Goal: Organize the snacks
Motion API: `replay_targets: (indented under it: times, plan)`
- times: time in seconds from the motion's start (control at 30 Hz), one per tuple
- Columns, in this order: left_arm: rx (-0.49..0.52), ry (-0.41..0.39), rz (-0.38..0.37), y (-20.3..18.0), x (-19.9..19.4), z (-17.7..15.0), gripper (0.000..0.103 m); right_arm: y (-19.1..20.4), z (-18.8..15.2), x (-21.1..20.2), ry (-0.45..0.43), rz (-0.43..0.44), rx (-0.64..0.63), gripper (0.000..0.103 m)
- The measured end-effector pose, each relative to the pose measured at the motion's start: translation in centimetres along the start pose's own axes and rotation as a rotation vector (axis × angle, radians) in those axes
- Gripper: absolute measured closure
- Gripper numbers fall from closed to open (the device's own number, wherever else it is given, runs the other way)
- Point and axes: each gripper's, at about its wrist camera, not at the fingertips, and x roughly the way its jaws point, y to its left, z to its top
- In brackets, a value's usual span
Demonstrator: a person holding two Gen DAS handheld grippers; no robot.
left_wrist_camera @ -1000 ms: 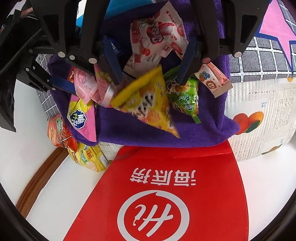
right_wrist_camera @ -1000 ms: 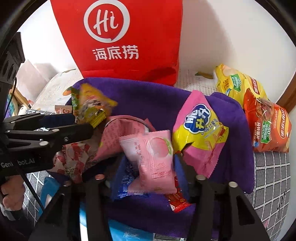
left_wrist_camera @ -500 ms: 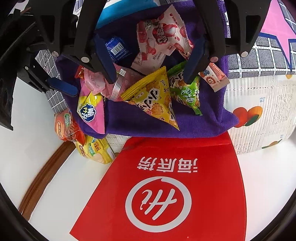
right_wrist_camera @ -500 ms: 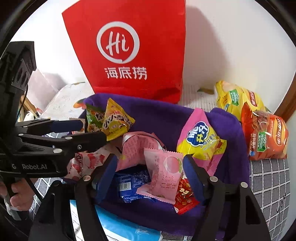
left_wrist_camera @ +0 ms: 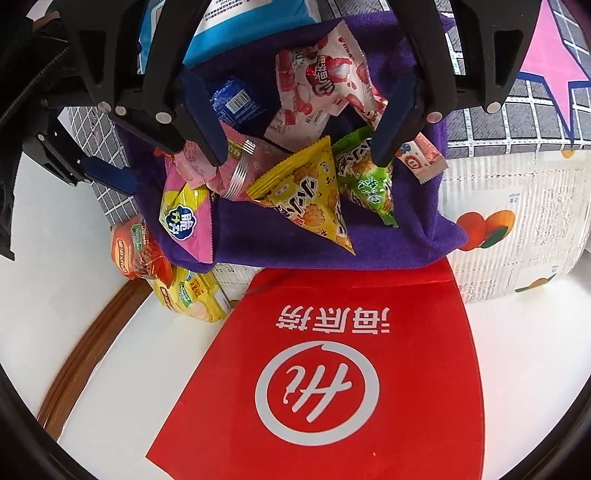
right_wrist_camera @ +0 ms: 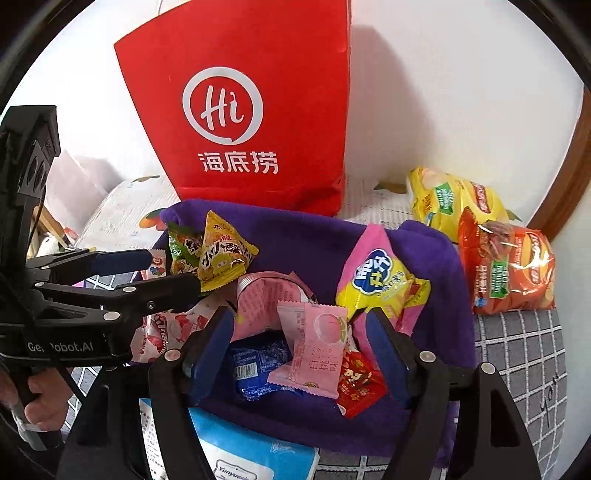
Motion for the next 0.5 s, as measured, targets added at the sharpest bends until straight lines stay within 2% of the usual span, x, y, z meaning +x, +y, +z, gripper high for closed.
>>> replay_targets:
  times: [0.37,0.5]
  plan:
    - [0.031,-0.046,0.029,-1.2,-3.2,0.2,0.02,-1.0,-1.1,-3.5,-0.002,-0.049,0.089,0.029]
    - [0.049,-0.08,0.044,-2.0,-5.5,-0.5,0.014,-1.4,-1.8,-6.1,-0.039,-0.079,0.127,0.018]
